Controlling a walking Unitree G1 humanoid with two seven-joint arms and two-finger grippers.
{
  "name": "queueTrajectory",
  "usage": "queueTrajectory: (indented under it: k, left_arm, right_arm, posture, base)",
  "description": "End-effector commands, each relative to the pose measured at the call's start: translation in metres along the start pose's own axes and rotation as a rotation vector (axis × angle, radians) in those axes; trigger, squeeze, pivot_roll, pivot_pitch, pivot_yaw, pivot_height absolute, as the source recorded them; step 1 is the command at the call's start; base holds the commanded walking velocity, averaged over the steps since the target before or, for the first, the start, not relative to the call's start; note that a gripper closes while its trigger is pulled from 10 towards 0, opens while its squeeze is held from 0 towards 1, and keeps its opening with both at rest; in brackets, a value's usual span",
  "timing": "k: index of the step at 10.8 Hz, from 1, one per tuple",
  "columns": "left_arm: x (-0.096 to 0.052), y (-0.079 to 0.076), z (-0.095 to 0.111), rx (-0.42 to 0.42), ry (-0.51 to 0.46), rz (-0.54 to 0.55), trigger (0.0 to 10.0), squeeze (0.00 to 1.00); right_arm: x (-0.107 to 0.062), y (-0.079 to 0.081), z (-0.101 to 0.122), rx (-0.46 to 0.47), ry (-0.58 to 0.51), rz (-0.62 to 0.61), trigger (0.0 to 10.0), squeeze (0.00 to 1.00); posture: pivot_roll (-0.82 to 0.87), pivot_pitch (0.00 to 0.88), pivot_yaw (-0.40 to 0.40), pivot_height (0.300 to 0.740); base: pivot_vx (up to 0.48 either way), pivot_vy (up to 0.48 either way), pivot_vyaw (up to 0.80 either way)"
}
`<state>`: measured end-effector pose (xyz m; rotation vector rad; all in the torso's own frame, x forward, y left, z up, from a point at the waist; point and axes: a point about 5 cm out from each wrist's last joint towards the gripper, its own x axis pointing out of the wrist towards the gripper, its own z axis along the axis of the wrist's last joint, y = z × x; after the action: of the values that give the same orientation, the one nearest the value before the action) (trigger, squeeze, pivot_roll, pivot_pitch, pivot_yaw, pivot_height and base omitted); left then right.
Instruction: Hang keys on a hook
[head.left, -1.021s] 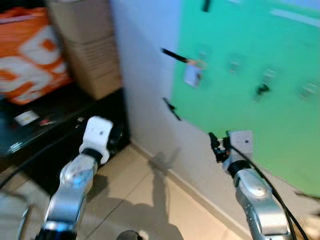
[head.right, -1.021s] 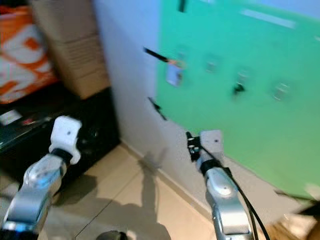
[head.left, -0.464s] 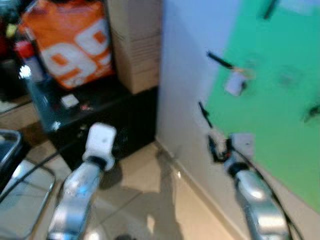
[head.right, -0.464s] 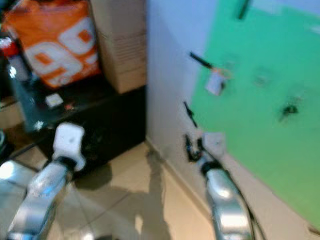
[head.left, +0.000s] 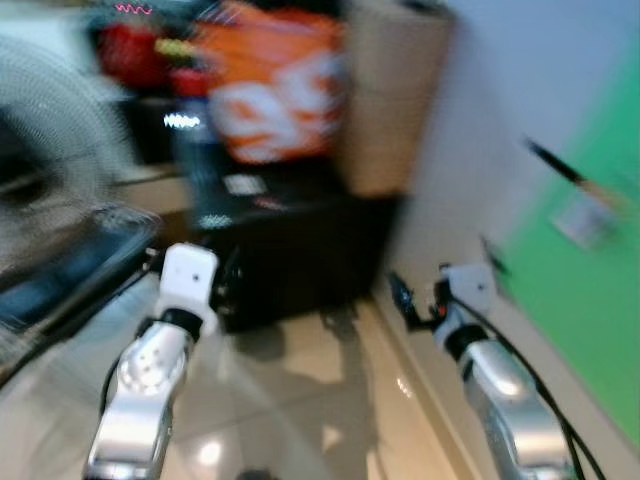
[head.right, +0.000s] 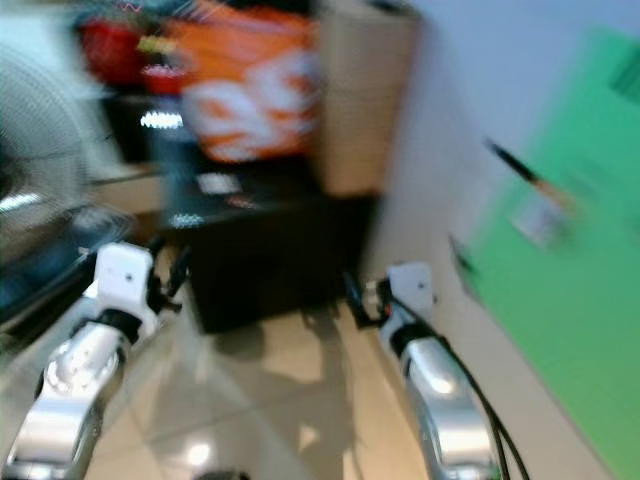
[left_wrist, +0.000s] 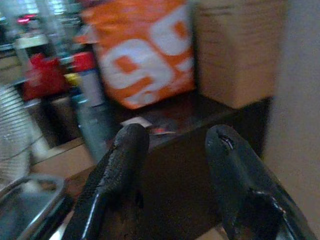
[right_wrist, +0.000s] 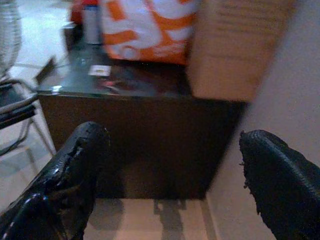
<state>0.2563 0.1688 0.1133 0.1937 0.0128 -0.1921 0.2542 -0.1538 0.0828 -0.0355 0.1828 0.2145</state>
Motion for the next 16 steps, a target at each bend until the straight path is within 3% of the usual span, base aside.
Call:
queueTrajectory:
  k: [1, 4, 16]
  left_arm:
    - [0.0009, 0.0005, 0.0029, 0.007, -0.013, -0.006, 10.0, 0.0]
    - [0.0017, -0.001, 0.001, -0.006, -0.001, -0.009, 10.0, 0.0]
    - [0.0106, 0.0025, 0.0034, -0.013, -0.008, -0.012, 10.0, 0.0]
  right_arm:
    - [0.0014, -0.0003, 0.0039, 0.003, -0.008, -0.001, 10.0, 1.0]
    - [-0.0003, 0.001, 0.0052, 0.041, -0.01, -0.005, 10.0, 1.0]
    - [0.0027, -0.0013, 0.0095, -0.002, -0.006, 0.026, 10.0, 1.0]
  posture:
    - [-0.08, 0.0, -0.045, 0.74]
    - [-0.09, 0.0, -0.044, 0.74]
    - [-0.09, 0.0, -0.052, 0.74]
  base:
    - [0.356, 0.0, 0.0]
    - [0.369, 0.0, 0.0]
    - [0.377, 0.0, 0.0]
